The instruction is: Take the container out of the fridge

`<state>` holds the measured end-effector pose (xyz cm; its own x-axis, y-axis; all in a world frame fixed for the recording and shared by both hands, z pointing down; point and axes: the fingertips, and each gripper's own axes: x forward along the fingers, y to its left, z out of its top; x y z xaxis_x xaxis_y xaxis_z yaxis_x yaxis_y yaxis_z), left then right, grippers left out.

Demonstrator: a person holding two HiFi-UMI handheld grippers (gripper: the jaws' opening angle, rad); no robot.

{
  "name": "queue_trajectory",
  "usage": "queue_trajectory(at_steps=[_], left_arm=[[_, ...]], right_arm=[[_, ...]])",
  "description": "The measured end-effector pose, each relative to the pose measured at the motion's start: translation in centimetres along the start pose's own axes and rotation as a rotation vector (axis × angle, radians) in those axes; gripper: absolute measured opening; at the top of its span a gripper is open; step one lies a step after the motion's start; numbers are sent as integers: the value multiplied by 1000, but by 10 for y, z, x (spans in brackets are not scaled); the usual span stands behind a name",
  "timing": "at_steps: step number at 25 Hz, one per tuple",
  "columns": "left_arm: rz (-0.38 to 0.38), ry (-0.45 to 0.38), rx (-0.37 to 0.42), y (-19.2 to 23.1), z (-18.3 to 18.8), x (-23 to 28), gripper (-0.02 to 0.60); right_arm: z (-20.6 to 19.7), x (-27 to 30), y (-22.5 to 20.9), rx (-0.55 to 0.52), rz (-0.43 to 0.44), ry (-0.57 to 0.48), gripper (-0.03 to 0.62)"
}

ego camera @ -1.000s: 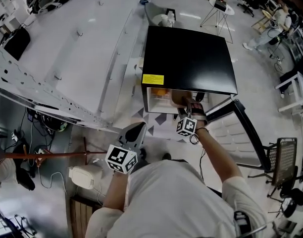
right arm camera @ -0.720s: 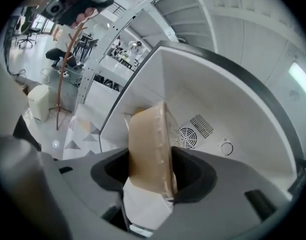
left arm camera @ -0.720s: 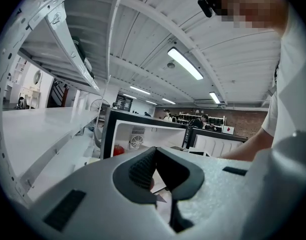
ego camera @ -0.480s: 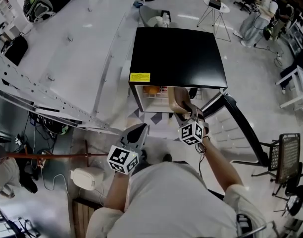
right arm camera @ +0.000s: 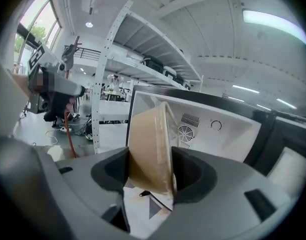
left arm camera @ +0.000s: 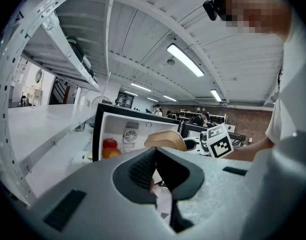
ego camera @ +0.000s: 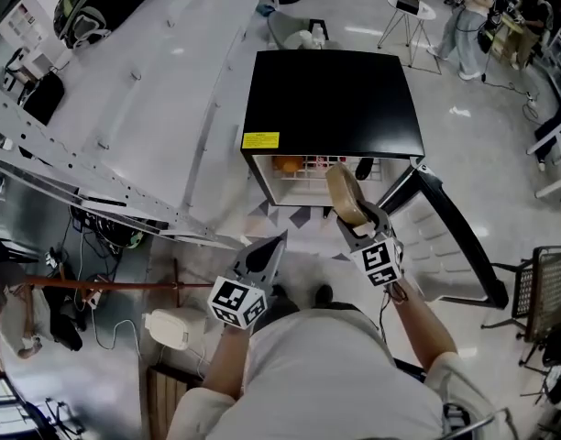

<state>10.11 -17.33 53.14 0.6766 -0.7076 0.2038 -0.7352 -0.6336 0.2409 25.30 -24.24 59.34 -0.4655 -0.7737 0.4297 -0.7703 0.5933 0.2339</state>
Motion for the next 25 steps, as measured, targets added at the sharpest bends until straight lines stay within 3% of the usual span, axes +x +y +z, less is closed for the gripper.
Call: queue_trajectory(at_steps=[15,25], left_arm=[[-145,2,15,31,10,-52,2],[-287,-9,1,32,10,-73,2]], right_arm=[[45,-47,47,308,-77,-96,242],[69,-92,78,358,-181,-123,242]])
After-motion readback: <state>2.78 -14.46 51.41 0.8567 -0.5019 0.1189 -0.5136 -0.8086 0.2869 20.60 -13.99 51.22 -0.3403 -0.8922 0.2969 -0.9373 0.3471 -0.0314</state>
